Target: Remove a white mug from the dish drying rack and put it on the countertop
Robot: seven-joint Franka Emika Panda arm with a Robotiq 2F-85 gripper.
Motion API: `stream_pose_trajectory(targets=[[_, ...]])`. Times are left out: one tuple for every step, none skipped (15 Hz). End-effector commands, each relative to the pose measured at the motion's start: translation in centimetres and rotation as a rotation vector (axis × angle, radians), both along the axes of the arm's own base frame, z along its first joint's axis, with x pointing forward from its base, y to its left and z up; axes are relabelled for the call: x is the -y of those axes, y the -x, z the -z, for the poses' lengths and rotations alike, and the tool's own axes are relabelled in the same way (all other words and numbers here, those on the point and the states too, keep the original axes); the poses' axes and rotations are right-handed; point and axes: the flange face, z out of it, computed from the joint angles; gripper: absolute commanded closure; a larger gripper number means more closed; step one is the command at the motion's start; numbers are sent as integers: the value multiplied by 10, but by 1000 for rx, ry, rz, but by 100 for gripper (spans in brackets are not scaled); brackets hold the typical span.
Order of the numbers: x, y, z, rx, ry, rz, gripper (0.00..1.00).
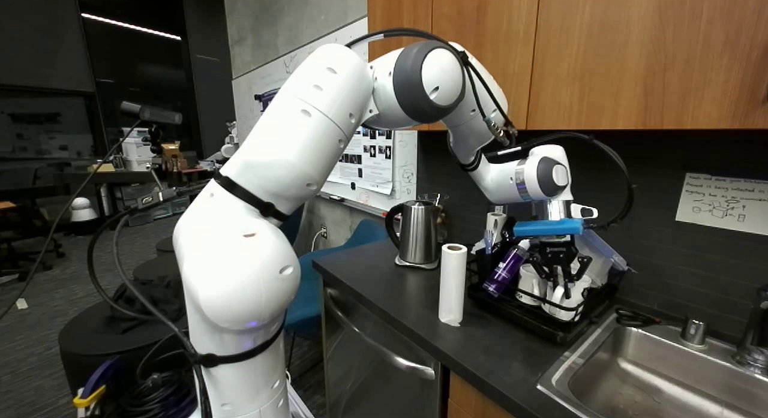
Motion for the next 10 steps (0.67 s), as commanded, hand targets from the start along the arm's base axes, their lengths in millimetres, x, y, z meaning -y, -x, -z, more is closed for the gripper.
stream_pose_trajectory(targets=[[-2,1,-31,36,21,-18,95],[-2,1,-35,41,25,-18,95],[-3,0,-37,43,26,-17,95],[-3,0,-38,41,27,-14,95],[-4,-2,-37,37,26,-12,95],[-5,-2,-37,35,25,-11,95],[-6,-3,-37,33,23,-12,95],[-7,-3,-37,35,20,-14,95],[-8,-4,-37,36,13,-15,95],[-7,-4,-36,32,14,-8,95]])
